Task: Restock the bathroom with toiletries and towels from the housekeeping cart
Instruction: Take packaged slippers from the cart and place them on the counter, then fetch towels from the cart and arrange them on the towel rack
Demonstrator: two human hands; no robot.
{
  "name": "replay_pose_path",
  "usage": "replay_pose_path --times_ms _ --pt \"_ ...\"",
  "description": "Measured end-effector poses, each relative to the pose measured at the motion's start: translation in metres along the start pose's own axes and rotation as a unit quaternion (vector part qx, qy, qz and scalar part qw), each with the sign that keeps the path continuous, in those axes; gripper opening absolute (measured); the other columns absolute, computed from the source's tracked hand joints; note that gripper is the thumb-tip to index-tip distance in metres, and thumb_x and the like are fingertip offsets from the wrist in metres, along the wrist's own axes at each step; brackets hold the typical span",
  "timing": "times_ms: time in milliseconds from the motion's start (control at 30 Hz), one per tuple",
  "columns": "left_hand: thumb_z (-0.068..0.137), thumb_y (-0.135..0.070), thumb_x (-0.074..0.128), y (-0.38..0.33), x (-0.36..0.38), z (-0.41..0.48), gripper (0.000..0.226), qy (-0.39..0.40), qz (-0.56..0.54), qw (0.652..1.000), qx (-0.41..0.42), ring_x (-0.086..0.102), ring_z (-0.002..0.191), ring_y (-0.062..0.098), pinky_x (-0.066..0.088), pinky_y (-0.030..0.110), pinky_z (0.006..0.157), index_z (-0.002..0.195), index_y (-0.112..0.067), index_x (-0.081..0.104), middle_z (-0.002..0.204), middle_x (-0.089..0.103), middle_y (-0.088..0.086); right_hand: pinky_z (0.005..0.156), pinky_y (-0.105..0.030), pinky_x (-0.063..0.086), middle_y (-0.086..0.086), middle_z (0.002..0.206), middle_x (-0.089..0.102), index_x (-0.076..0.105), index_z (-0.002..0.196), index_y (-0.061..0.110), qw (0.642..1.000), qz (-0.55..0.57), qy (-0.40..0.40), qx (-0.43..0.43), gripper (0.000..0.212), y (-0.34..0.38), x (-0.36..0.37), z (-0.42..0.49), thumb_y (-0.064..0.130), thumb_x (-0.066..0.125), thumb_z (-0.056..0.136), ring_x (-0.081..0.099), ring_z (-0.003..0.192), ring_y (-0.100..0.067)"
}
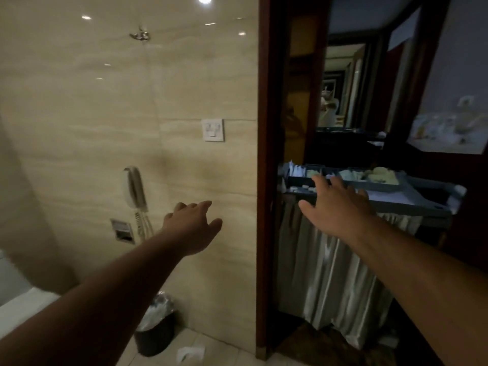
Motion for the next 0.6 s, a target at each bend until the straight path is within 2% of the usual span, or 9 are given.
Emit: replay_pose_path --times_ms 267,367,500,600 --pt "0.099 -0.057 0.042 -0.091 0.045 0.078 0.065 0.028 -0.035 0.996 0.083 0.032 0.144 0.028 0.034 0.051 0.114 0.155 -0.027 0.027 0.153 0.044 0.001 0.106 -0.05 0.034 -0.013 0.153 0.033 0.024 0.152 0.025 0.999 -0.017 -0.008 0.035 0.068 -0.077 0.032 0.064 0.061 0.039 0.097 0.042 0.133 -0.037" --pt "0.101 -0.051 0.043 -0.13 0.064 0.105 0.057 0.043 -0.049 0.99 0.124 0.036 0.138 0.027 0.038 0.048 0.11 0.151 -0.026 0.034 0.147 0.049 0.002 0.105 -0.047 0.04 -0.014 0.15 0.038 0.029 0.151 0.022 0.999 -0.018 -0.017 0.041 0.065 -0.101 0.042 0.085 0.058 0.04 0.097 0.044 0.129 -0.036" --pt "0.099 -0.047 0.047 -0.177 0.09 0.152 0.051 0.042 -0.059 0.982 0.174 0.041 0.131 0.028 0.038 0.041 0.105 0.146 -0.027 0.041 0.142 0.053 0.002 0.11 -0.047 0.035 -0.014 0.154 0.033 0.022 0.154 0.018 0.996 -0.073 -0.004 0.043 0.069 -0.131 0.068 0.117 0.057 0.037 0.099 0.039 0.135 -0.035" --pt "0.097 -0.049 0.049 -0.21 0.107 0.201 0.055 0.027 -0.069 0.972 0.222 0.04 0.13 0.029 0.038 0.042 0.106 0.147 -0.028 0.04 0.145 0.051 0.002 0.112 -0.048 0.031 -0.012 0.156 0.031 0.021 0.155 0.017 0.994 -0.091 -0.008 0.066 0.071 -0.159 0.07 0.154 0.058 0.037 0.099 0.037 0.137 -0.034"
Point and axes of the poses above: each hand's wrist, its own z-axis towards the middle knuckle, its own x-axis out of the palm, y = z × x, the point moved 9 cm from there along z, towards the middle knuckle
